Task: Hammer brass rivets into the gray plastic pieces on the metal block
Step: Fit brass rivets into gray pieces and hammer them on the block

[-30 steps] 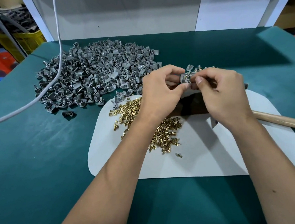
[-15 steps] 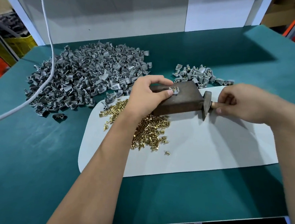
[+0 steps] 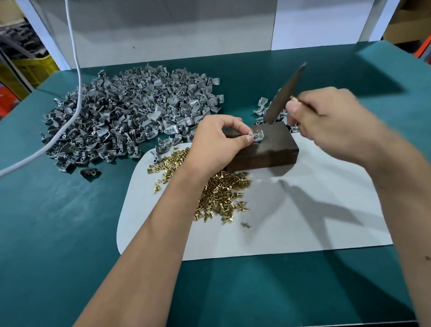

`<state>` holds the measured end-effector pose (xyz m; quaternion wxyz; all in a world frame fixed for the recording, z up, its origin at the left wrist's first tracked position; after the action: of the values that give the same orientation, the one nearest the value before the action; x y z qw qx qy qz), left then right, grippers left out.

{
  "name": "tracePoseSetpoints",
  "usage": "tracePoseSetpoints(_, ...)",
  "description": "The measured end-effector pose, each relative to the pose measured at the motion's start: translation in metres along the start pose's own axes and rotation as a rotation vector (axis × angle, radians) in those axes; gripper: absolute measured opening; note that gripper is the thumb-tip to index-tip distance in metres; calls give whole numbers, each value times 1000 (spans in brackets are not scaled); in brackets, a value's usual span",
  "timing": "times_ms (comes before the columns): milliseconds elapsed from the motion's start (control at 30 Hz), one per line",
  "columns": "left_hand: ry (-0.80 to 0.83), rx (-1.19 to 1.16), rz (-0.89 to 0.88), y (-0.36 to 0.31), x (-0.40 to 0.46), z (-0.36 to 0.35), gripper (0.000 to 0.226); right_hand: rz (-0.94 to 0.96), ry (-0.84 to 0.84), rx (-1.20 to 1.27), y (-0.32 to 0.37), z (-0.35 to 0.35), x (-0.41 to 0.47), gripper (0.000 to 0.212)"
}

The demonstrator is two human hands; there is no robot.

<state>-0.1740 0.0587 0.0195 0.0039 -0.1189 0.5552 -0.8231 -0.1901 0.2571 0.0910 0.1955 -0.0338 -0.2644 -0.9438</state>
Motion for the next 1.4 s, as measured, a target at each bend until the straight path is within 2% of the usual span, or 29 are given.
tracePoseSetpoints(67, 1, 6, 4, 0, 0, 0, 11, 21, 37, -94, 12, -3, 2, 41)
tracePoseSetpoints(200, 0, 27, 0, 2, 2, 1, 9, 24, -162, 6, 19, 4, 2, 42)
tracePoseSetpoints(233, 2, 22, 5, 3, 2, 1, 10, 23, -158, -18, 21, 1, 1, 42)
tracePoseSetpoints(333, 1, -3, 17, 3, 2, 0, 13, -32, 80, -191, 18, -15, -2, 43)
tracePoseSetpoints(400, 0, 7, 11, 3, 2, -1, 13, -83, 113, -226, 13, -10, -1, 43)
tracePoseSetpoints(433, 1, 7, 12, 3, 2, -1, 14, -90, 79, -217, 12, -5, 1, 43)
tracePoseSetpoints(567, 1, 14, 27, 5, 3, 0, 16, -20, -234, -62, 18, 2, -1, 41)
tracePoseSetpoints(600, 1, 8, 32, 5, 3, 0, 16, 3, -204, -99, 22, -5, -2, 40)
tracePoseSetpoints(700, 3, -25, 31, 3, 1, -1, 19, -24, 51, -248, 24, -24, -3, 39)
tracePoseSetpoints(733, 3, -23, 28, 2, 1, -1, 18, -40, 71, -282, 22, -21, 0, 41)
tracePoseSetpoints(800, -2, -6, 19, 2, 1, 0, 15, -39, -8, -289, 21, -9, 4, 44)
tracePoseSetpoints(900, -8, 32, 4, 2, 1, 1, 13, 16, -278, -144, 24, -5, -2, 40)
tracePoseSetpoints(933, -9, 27, 6, 3, 2, 1, 13, 20, -258, -141, 26, -11, -4, 35)
tracePoseSetpoints(1000, -12, 1, 9, 3, 2, 1, 13, -8, -79, -220, 27, -29, -5, 30)
tracePoseSetpoints(1067, -2, -4, 1, 2, 2, -1, 8, -32, 17, -317, 26, -27, 0, 35)
tracePoseSetpoints(1133, 0, 4, -5, 2, 1, 0, 6, -44, -53, -341, 28, -12, 4, 42)
tracePoseSetpoints(1200, -4, 21, -9, 4, 2, 1, 8, -17, -234, -236, 28, -3, 4, 42)
tracePoseSetpoints(1233, -7, 23, -7, 4, 3, 1, 10, -3, -262, -198, 29, -5, 2, 39)
tracePoseSetpoints(1333, -8, -31, 9, 5, 3, 0, 18, -37, -7, -279, 26, -28, 0, 36)
tracePoseSetpoints(1400, -3, -33, 13, 4, 3, -1, 15, -77, 42, -304, 21, -24, 2, 41)
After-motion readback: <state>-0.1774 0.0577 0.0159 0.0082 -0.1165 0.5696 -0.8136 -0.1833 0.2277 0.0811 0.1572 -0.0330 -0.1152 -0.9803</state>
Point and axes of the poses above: each hand's wrist, its own x-axis towards the middle knuckle, its own z-axis out of the back of the hand, y = z × x, the point moved 3 cm from there along x, towards the middle knuckle, and after that the axes turned 2 degrees about -z, right-handed, at the moved point
